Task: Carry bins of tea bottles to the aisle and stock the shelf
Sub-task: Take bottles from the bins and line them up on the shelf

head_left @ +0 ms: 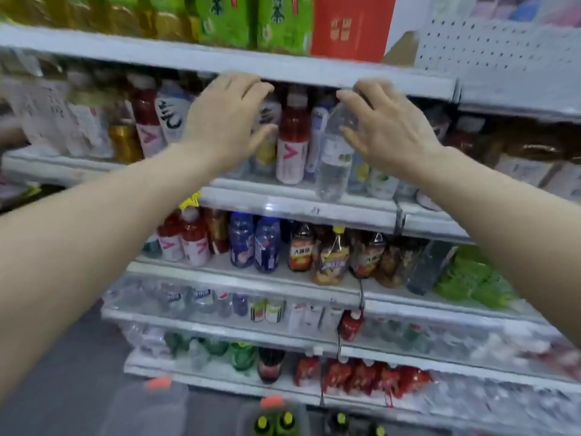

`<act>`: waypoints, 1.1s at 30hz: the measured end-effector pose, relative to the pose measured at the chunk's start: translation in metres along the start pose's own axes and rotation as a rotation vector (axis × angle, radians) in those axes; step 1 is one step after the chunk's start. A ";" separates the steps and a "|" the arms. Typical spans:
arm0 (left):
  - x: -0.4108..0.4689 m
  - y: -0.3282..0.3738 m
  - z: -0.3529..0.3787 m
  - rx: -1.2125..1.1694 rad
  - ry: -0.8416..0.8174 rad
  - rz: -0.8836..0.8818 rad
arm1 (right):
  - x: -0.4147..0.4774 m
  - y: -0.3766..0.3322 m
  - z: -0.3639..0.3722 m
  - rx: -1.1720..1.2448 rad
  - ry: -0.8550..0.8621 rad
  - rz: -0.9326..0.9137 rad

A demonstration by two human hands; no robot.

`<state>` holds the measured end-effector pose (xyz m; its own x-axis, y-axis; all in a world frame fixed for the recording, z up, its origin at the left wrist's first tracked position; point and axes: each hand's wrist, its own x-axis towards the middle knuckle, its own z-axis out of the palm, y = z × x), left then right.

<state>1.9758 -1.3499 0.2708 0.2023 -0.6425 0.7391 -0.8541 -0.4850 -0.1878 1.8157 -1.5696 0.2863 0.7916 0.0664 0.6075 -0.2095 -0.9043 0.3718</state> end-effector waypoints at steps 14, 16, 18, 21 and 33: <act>-0.282 0.078 0.166 -0.276 -0.446 -0.122 | -0.282 -0.152 0.183 0.406 -0.263 0.048; -0.338 0.093 0.197 -0.321 -0.512 -0.142 | -0.332 -0.187 0.216 0.466 -0.359 0.085; -0.399 0.111 0.230 -0.361 -0.583 -0.170 | -0.384 -0.225 0.249 0.527 -0.455 0.133; -0.500 0.141 0.277 -0.423 -0.713 -0.222 | -0.463 -0.285 0.294 0.597 -0.565 0.199; -0.784 0.253 0.408 -0.550 -1.027 -0.291 | -0.684 -0.433 0.465 0.774 -1.012 0.566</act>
<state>1.7965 -1.2110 -0.6200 0.4954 -0.8454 -0.1997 -0.7527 -0.5326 0.3870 1.6316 -1.4195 -0.6168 0.8426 -0.4123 -0.3463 -0.5333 -0.7281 -0.4307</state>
